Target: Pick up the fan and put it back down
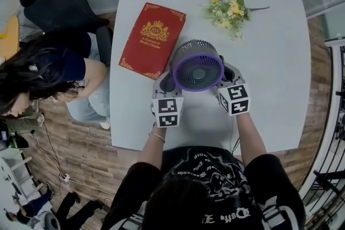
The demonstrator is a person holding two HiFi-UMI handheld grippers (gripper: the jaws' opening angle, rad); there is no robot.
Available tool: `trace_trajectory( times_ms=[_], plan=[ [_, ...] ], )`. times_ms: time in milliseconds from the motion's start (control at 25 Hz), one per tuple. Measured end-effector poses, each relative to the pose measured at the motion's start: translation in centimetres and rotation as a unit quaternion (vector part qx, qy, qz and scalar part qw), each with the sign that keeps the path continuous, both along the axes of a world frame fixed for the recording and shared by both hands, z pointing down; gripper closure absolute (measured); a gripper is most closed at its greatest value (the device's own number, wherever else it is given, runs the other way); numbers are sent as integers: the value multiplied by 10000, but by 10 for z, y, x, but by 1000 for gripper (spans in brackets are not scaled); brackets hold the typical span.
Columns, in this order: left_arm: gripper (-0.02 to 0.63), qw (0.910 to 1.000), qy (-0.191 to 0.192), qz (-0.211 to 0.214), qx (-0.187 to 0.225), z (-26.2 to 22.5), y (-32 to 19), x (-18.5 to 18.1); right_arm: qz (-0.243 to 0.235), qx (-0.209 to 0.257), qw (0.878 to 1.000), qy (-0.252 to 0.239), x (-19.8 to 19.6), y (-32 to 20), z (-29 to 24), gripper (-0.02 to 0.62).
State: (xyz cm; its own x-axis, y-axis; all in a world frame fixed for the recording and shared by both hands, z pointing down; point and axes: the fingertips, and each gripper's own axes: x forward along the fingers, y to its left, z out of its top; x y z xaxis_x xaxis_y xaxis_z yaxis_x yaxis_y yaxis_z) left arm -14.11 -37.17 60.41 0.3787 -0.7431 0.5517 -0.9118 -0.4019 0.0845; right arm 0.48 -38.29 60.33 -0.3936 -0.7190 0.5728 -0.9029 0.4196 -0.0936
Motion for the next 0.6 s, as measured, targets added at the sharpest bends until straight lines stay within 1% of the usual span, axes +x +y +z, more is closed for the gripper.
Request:
trace_trajectory(
  times_ms=[240, 480, 600],
  plan=[
    [522, 9998, -146, 148, -54, -10, 14, -6, -95, 44, 9999, -14, -8, 17, -15, 511],
    [522, 9989, -268, 366, 142, -35, 32, -11, -112, 264, 9996, -4, -14, 39, -40, 500],
    [513, 9978, -320, 574, 121, -45, 49, -13, -75, 324, 9994, 22, -17, 57, -54, 502]
  ],
)
